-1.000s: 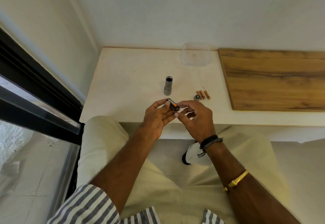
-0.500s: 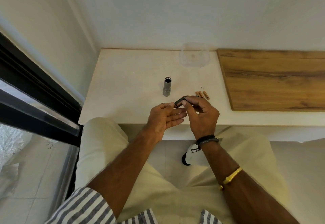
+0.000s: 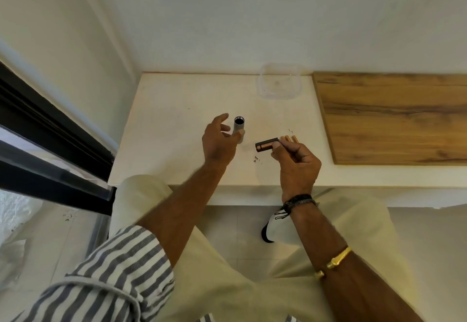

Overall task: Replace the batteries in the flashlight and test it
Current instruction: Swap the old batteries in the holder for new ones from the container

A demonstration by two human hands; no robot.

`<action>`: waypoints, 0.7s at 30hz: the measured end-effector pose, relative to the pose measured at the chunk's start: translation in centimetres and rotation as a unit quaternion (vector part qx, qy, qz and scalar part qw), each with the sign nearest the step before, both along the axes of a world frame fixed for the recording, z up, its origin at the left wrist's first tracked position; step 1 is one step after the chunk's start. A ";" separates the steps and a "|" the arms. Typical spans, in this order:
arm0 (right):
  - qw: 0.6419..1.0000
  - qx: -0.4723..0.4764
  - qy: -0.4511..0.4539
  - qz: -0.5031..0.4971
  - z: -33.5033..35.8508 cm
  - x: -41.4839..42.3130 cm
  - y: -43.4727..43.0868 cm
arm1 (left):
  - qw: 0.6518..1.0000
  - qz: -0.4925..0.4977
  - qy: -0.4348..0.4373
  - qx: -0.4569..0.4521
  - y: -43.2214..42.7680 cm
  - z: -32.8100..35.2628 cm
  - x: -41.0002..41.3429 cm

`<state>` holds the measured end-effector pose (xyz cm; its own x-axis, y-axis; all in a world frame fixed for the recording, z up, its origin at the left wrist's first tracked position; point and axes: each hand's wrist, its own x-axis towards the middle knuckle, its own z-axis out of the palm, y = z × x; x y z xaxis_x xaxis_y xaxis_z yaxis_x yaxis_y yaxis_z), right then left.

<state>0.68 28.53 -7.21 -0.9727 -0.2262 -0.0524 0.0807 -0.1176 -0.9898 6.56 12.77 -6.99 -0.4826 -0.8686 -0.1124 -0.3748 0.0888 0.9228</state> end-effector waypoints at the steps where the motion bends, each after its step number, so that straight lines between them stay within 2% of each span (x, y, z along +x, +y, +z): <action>1: 1.000 -0.002 -0.002 0.001 0.0 0.0 0.0 | 1.000 -0.017 -0.007 -0.008 -0.3 -0.1 -0.3; 10: 1.000 -0.005 0.005 0.017 0.0 0.2 -0.2 | 0.999 -0.039 -0.018 -0.029 -0.5 -0.5 -0.1; 17: 0.999 -0.032 0.012 0.017 0.3 0.2 0.2 | 0.997 -0.042 0.063 0.015 1.7 -0.5 3.6; 21: 0.999 -0.049 -0.012 0.011 0.5 0.5 0.4 | 0.994 -0.084 0.060 0.017 2.5 -0.9 4.9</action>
<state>1.20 28.90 -6.74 -0.9661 -0.2526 -0.0527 0.1084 -0.2118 -0.9713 11.42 15.31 -7.84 -0.6329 -0.7708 -0.0727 -0.2439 0.1094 0.9636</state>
